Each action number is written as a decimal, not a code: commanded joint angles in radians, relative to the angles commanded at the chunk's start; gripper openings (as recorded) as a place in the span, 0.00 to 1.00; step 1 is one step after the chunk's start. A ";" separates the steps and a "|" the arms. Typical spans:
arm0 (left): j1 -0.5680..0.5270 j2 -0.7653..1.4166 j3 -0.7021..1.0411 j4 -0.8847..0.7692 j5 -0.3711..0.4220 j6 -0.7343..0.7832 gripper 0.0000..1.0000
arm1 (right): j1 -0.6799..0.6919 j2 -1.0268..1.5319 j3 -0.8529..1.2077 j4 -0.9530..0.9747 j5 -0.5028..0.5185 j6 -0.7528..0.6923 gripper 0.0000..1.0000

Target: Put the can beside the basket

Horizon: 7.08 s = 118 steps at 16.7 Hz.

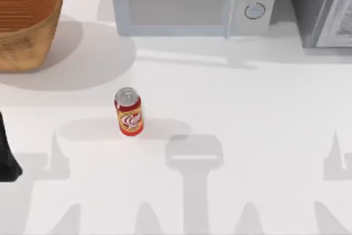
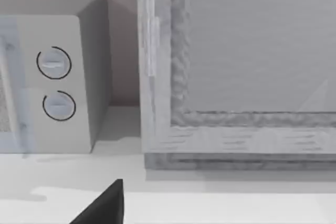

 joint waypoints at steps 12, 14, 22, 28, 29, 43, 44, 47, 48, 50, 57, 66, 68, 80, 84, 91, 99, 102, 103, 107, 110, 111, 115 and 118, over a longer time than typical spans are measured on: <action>-0.145 0.562 0.506 -0.377 0.004 0.094 1.00 | 0.000 0.000 0.000 0.000 0.000 0.000 1.00; -0.192 0.766 0.680 -0.504 0.003 0.124 1.00 | 0.000 0.000 0.000 0.000 0.000 0.000 1.00; -0.381 1.605 1.392 -1.009 -0.001 0.246 1.00 | 0.000 0.000 0.000 0.000 0.000 0.000 1.00; -0.474 2.023 1.755 -1.247 0.001 0.307 1.00 | 0.000 0.000 0.000 0.000 0.000 0.000 1.00; -0.483 2.059 1.787 -1.268 0.001 0.313 1.00 | 0.000 0.000 0.000 0.000 0.000 0.000 1.00; -0.492 2.132 1.678 -1.109 0.002 0.322 1.00 | 0.000 0.000 0.000 0.000 0.000 0.000 1.00; -0.492 2.137 1.657 -1.087 0.002 0.322 1.00 | 0.000 0.000 0.000 0.000 0.000 0.000 1.00; -0.492 2.139 1.645 -1.074 0.002 0.322 1.00 | 0.000 0.000 0.000 0.000 0.000 0.000 1.00; -0.492 2.139 1.645 -1.074 0.002 0.322 1.00 | 0.000 0.000 0.000 0.000 0.000 0.000 1.00; -0.492 2.139 1.645 -1.074 0.002 0.322 0.92 | 0.000 0.000 0.000 0.000 0.000 0.000 1.00; -0.492 2.139 1.645 -1.074 0.002 0.322 0.40 | 0.000 0.000 0.000 0.000 0.000 0.000 1.00; -0.492 2.139 1.645 -1.074 0.002 0.322 0.00 | 0.000 0.000 0.000 0.000 0.000 0.000 1.00; -0.492 2.139 1.645 -1.074 0.002 0.322 0.00 | 0.000 0.000 0.000 0.000 0.000 0.000 1.00; -0.333 2.008 1.499 -1.058 -0.003 0.021 0.00 | 0.000 0.000 0.000 0.000 0.000 0.000 1.00; -0.225 1.932 1.410 -1.050 -0.005 -0.148 0.00 | 0.000 0.000 0.000 0.000 0.000 0.000 1.00; -0.204 1.915 1.388 -1.045 -0.006 -0.171 0.00 | 0.000 0.000 0.000 0.000 0.000 0.000 1.00; -0.200 1.918 1.367 -1.016 -0.006 -0.174 0.00 | 0.000 0.000 0.000 0.000 0.000 0.000 1.00; -0.200 1.918 1.367 -1.016 -0.006 -0.174 0.15 | 0.000 0.000 0.000 0.000 0.000 0.000 1.00; -0.200 1.918 1.367 -1.016 -0.006 -0.174 0.23 | 0.000 0.000 0.000 0.000 0.000 0.000 1.00; -0.200 1.918 1.367 -1.016 -0.006 -0.174 0.53 | 0.000 0.000 0.000 0.000 0.000 0.000 1.00; -0.200 1.918 1.367 -1.016 -0.006 -0.174 0.75 | 0.000 0.000 0.000 0.000 0.000 0.000 1.00; -0.200 1.918 1.367 -1.016 -0.006 -0.174 0.83 | 0.000 0.000 0.000 0.000 0.000 0.000 1.00; -0.200 1.918 1.367 -1.016 -0.006 -0.174 1.00 | 0.000 0.000 0.000 0.000 0.000 0.000 1.00; -0.200 1.918 1.367 -1.016 -0.006 -0.174 1.00 | 0.000 0.000 0.000 0.000 0.000 0.000 1.00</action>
